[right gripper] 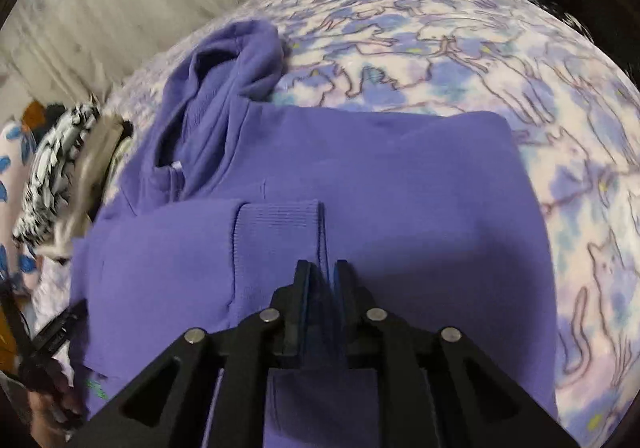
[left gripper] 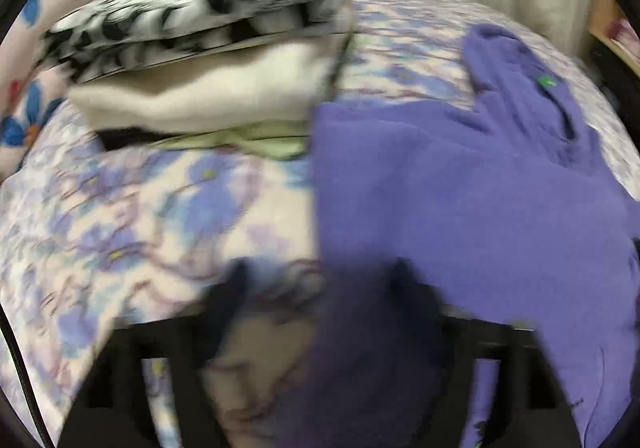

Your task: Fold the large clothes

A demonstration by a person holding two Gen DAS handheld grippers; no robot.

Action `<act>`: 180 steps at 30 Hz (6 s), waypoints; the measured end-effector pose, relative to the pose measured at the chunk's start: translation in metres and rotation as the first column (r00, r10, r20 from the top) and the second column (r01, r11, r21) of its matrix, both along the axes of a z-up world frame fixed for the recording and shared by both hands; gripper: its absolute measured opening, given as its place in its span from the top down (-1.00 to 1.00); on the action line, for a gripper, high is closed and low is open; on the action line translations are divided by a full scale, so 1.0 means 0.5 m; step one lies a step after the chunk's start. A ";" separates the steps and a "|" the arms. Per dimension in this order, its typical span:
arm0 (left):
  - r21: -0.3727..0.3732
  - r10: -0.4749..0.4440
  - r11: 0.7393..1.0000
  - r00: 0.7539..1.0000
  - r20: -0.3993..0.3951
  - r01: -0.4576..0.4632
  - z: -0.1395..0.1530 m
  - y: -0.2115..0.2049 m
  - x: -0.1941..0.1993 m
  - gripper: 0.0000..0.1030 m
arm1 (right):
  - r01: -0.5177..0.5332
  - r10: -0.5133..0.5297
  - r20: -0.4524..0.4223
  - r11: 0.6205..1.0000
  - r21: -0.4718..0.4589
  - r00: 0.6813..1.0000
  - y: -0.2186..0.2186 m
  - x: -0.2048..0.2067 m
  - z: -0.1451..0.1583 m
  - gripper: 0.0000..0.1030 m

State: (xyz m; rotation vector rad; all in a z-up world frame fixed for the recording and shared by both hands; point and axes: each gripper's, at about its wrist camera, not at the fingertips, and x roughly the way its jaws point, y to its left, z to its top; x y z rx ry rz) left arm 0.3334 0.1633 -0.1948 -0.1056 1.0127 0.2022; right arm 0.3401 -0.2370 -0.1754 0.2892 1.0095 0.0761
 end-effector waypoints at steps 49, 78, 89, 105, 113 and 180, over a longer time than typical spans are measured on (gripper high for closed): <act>-0.097 -0.191 0.975 0.978 0.078 0.198 0.088 -0.134 -0.144 -0.78 | -0.086 0.084 0.094 0.996 0.017 0.992 0.047 -0.207 0.072 0.71; -0.110 -0.214 0.966 0.963 0.166 0.234 0.266 -0.144 -0.421 -0.99 | -0.149 0.139 0.246 0.989 0.020 0.959 0.076 -0.469 0.235 0.39; -0.109 -0.167 0.976 0.969 0.181 0.188 0.257 -0.111 -0.540 -0.99 | -0.129 0.112 0.267 0.990 0.048 0.957 0.052 -0.570 0.224 0.11; -0.139 -0.047 0.990 0.997 -0.062 0.038 0.047 -0.002 -0.678 -0.99 | -0.011 0.018 0.121 0.998 -0.055 0.992 -0.078 -0.669 0.089 -0.09; -0.205 -0.081 0.976 0.996 -0.032 0.073 0.033 0.008 -0.699 -0.99 | 0.051 -0.050 0.023 0.997 -0.054 0.998 -0.160 -0.703 0.035 -0.09; -0.508 -0.119 0.843 0.982 0.146 0.177 0.240 0.018 -0.518 0.72 | -0.130 0.082 0.127 0.886 0.445 0.989 -0.133 -0.515 0.192 0.65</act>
